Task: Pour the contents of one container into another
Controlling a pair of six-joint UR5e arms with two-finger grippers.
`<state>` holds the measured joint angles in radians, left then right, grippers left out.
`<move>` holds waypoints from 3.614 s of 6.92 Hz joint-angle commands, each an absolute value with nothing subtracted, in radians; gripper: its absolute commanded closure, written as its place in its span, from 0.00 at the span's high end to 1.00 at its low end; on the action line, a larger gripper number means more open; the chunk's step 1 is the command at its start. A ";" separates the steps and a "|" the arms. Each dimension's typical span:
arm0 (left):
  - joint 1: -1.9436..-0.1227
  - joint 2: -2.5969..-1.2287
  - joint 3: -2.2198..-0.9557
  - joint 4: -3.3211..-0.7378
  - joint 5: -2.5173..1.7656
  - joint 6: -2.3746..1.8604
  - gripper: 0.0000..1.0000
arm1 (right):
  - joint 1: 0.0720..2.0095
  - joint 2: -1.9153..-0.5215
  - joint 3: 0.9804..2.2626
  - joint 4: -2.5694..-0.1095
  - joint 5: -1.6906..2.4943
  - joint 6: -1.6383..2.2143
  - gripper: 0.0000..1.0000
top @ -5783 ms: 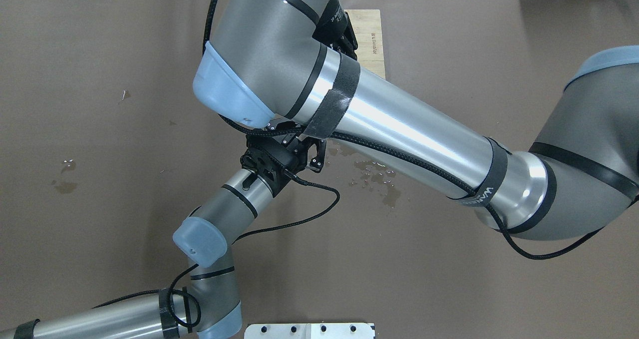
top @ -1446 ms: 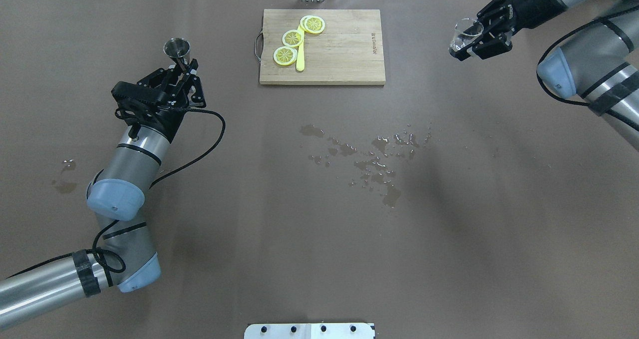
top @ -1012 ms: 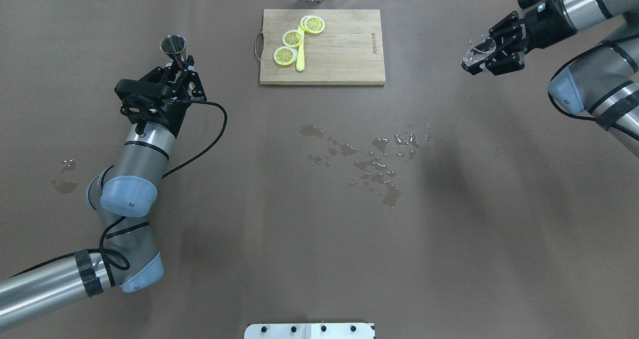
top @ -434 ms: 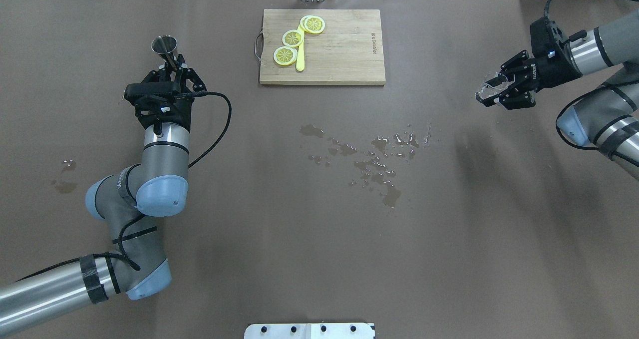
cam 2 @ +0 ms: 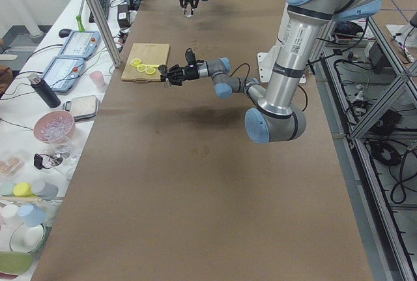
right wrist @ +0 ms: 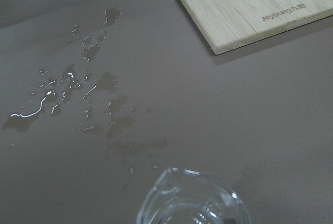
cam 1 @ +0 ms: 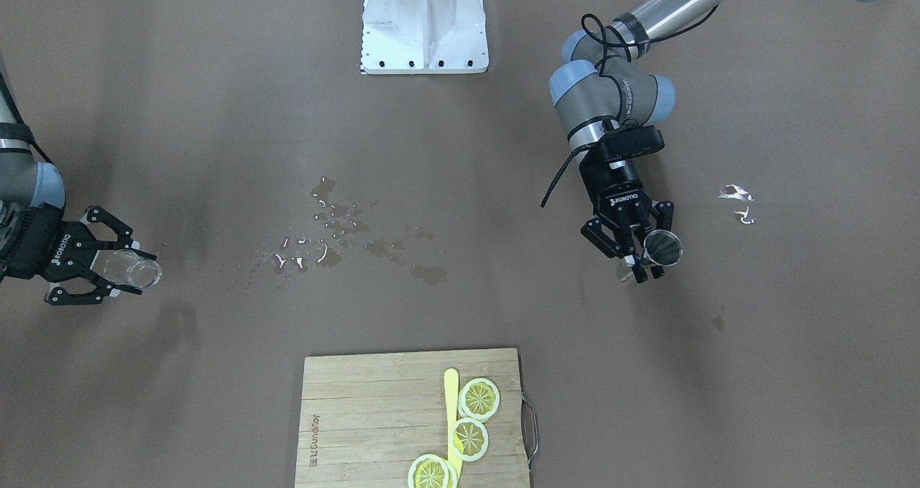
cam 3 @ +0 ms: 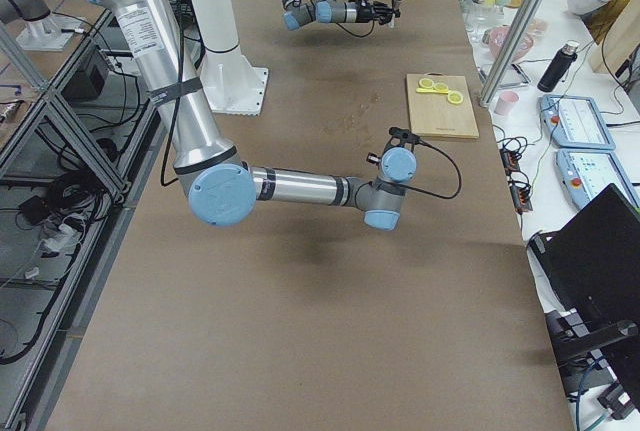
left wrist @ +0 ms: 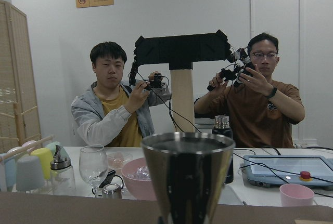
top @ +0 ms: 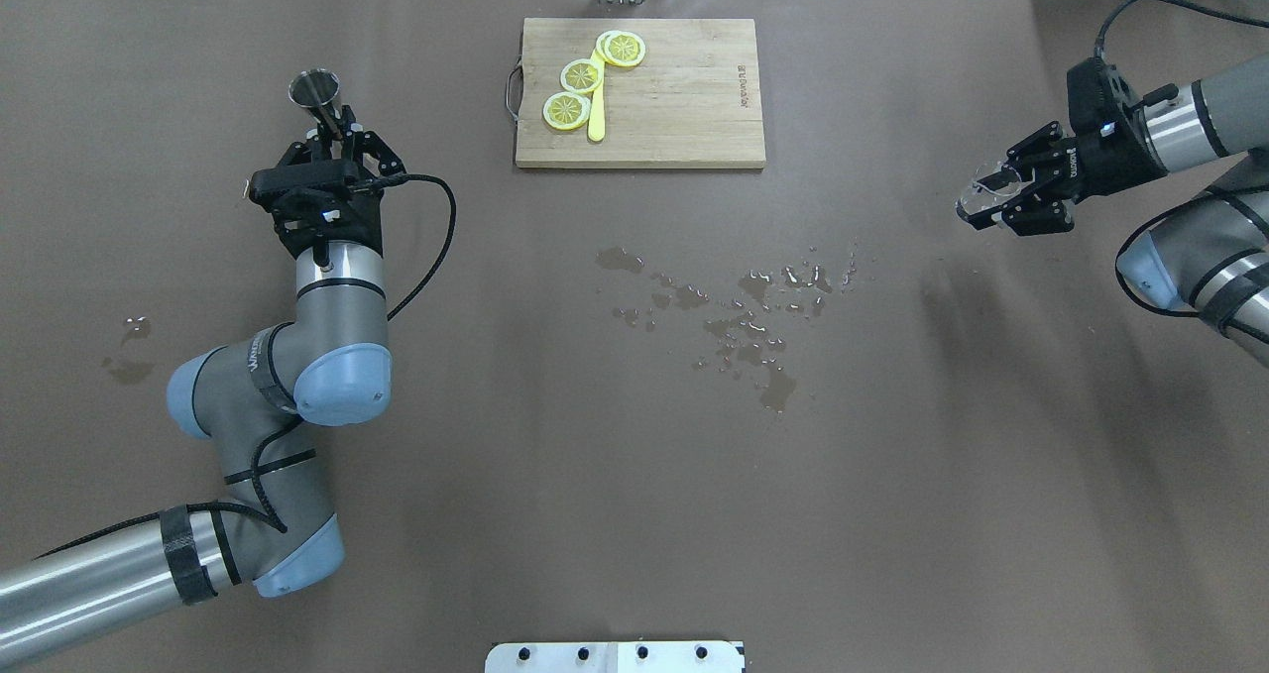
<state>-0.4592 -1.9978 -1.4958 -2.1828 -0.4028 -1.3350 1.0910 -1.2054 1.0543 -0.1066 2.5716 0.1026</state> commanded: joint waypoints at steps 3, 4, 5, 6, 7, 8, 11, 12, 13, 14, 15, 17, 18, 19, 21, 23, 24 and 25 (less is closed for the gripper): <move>-0.460 -2.000 -1.496 -1.854 -0.370 -1.675 0.00 | 1.034 -1.275 1.051 0.018 2.484 0.117 0.00; -0.460 -2.002 -1.494 -1.800 -0.365 -1.730 0.00 | 1.020 -1.288 1.046 0.034 2.467 0.115 0.00; -0.459 -2.002 -1.487 -1.787 -0.370 -1.767 0.00 | 1.000 -1.289 1.028 0.060 2.447 0.115 0.00; -0.459 -2.002 -1.471 -1.746 -0.371 -1.826 0.00 | 0.983 -1.289 1.022 0.069 2.433 0.114 0.00; -0.459 -2.003 -1.471 -1.671 -0.370 -1.927 0.00 | 0.971 -1.289 1.020 0.077 2.412 0.094 0.00; -0.459 -2.003 -1.465 -1.631 -0.373 -1.965 0.00 | 0.971 -1.286 1.006 0.080 2.399 0.063 0.00; -0.456 -2.019 -1.388 -1.629 -0.374 -2.005 0.00 | 0.951 -1.270 1.005 0.078 2.333 0.035 0.73; -0.454 -2.020 -1.376 -1.629 -0.374 -2.005 0.00 | 0.951 -1.269 1.003 0.078 2.329 0.040 0.99; -0.450 -2.019 -1.367 -1.629 -0.374 -2.009 0.00 | 0.951 -1.269 1.003 0.078 2.329 0.041 0.99; -0.446 -2.020 -1.350 -1.628 -0.374 -2.025 0.00 | 0.951 -1.267 1.003 0.078 2.329 0.041 0.99; -0.440 -2.022 -1.338 -1.628 -0.374 -2.025 0.00 | 0.950 -1.266 1.003 0.078 2.327 0.041 0.99; -0.439 -2.025 -1.319 -1.628 -0.373 -2.025 0.00 | 0.950 -1.262 1.005 0.078 2.327 0.043 0.99; -0.439 -2.025 -1.312 -1.626 -0.373 -2.025 0.00 | 0.953 -1.256 1.009 0.080 2.332 0.069 0.99; -0.434 -2.026 -1.309 -1.626 -0.371 -2.026 0.00 | 0.954 -1.255 1.020 0.080 2.336 0.093 0.99; -0.434 -2.028 -1.307 -1.628 -0.368 -2.026 0.00 | 0.972 -1.233 1.023 0.080 2.358 0.113 0.99; -0.434 -2.029 -1.307 -1.628 -0.368 -2.025 0.00 | 1.027 -1.223 1.025 0.072 2.432 0.115 0.99; -0.433 -2.034 -1.302 -1.628 -0.368 -2.026 0.00 | 1.048 -1.221 1.028 0.071 2.465 0.120 0.99; -0.430 -2.036 -1.295 -1.628 -0.368 -2.026 0.00 | 1.066 -1.207 1.044 0.060 2.494 0.141 0.99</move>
